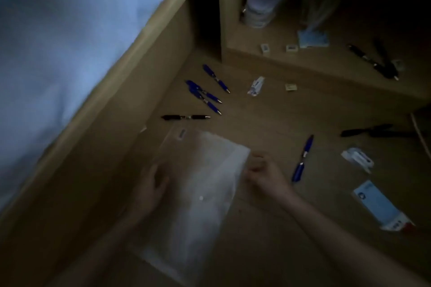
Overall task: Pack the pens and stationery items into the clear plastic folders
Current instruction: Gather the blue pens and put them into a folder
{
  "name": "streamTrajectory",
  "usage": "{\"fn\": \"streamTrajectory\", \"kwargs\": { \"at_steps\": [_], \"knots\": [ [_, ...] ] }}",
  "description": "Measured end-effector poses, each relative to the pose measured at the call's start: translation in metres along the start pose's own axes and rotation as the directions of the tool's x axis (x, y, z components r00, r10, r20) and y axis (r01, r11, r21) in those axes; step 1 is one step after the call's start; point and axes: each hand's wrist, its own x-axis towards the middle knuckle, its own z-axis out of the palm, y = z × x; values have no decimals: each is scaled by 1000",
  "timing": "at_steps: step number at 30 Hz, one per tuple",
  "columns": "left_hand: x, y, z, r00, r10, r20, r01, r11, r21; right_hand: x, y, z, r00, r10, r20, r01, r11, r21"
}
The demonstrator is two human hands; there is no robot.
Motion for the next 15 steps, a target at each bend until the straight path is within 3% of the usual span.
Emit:
{"fn": "streamTrajectory", "kwargs": {
  "at_steps": [3,7,11,15],
  "knots": [
    [24,-19,1,998,-4,-55,7,999,46,21,6,12,978,-210,10,208,956,-205],
    [32,-33,7,991,-48,-124,55,997,56,31,3,27,894,-414,171,445,780,-439],
    [15,-36,13,979,-147,-143,157,986,60,23,-6,47,852,-422,309,523,673,-523],
    [9,-35,17,983,-128,-135,131,991,20,28,4,60,798,-422,431,603,544,-583]
  ]
}}
